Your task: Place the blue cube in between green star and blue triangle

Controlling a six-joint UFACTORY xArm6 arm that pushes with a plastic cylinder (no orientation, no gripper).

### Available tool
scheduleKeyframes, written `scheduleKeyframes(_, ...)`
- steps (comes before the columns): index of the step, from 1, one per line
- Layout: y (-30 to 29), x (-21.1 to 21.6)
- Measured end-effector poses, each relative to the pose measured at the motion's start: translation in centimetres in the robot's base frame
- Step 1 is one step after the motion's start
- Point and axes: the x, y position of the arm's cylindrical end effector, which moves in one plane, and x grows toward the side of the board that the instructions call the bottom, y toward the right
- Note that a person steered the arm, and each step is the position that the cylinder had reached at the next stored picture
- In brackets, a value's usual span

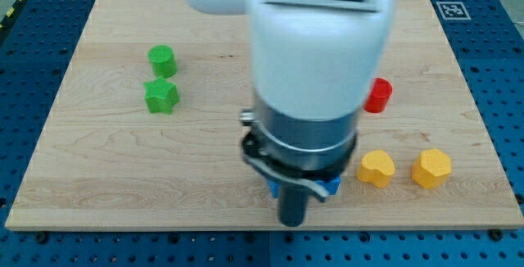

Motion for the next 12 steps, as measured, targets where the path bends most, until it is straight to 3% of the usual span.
scheduleKeyframes(1,7.7,-0.1)
scheduleKeyframes(2,10.6,-0.1)
scheduleKeyframes(9,8.2,-2.3)
scheduleKeyframes(12,3.9,-3.7)
